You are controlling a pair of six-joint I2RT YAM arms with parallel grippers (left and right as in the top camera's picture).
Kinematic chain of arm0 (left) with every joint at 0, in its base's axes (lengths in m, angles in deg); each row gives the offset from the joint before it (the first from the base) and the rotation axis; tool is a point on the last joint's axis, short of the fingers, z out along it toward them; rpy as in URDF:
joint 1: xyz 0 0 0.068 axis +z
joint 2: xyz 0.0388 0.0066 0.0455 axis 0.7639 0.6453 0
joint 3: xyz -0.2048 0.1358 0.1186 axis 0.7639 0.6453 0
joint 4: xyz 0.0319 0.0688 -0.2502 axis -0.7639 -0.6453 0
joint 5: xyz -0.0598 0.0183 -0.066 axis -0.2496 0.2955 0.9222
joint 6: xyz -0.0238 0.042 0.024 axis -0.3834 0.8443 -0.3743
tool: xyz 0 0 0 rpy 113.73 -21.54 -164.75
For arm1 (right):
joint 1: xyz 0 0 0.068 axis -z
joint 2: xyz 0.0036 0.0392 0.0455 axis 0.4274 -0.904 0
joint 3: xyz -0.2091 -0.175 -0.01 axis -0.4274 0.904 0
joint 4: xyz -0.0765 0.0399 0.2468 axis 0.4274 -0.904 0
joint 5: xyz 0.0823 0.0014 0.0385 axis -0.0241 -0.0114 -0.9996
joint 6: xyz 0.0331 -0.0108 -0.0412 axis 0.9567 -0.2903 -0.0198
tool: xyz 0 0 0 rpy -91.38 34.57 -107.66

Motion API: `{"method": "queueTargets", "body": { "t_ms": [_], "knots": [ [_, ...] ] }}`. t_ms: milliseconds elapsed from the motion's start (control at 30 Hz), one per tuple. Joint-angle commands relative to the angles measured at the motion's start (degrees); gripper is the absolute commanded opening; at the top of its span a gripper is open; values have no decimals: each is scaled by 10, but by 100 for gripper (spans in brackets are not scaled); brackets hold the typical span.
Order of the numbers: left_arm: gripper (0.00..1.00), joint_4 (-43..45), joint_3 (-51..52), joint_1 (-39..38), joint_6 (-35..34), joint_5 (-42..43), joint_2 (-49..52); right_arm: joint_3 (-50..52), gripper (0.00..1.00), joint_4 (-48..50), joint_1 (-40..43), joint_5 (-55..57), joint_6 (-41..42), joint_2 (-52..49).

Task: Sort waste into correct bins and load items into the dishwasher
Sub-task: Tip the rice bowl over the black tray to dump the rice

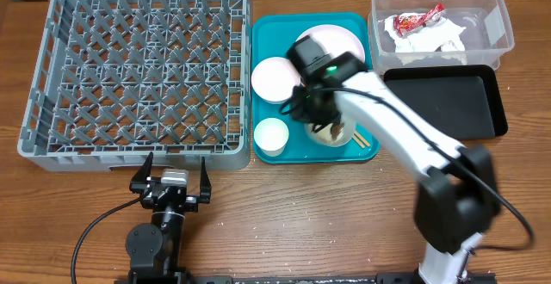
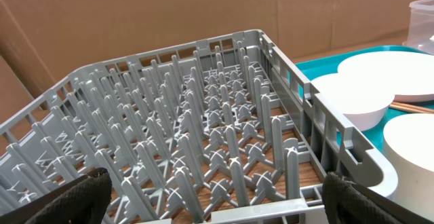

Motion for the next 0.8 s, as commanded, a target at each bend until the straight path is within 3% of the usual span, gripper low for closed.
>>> {"method": "queueTargets", "body": {
  "t_ms": [0,267,767],
  "knots": [
    [100,1,4,-2,9,-4,-3,-26,4,-19,62,1,-49,83],
    [100,1,4,-2,9,-4,-3,-15,4,-18,204,-91,-166,101],
    [100,1,4,-2,9,-4,-3,139,4,138,449,-479,-365,100]
  ]
}}
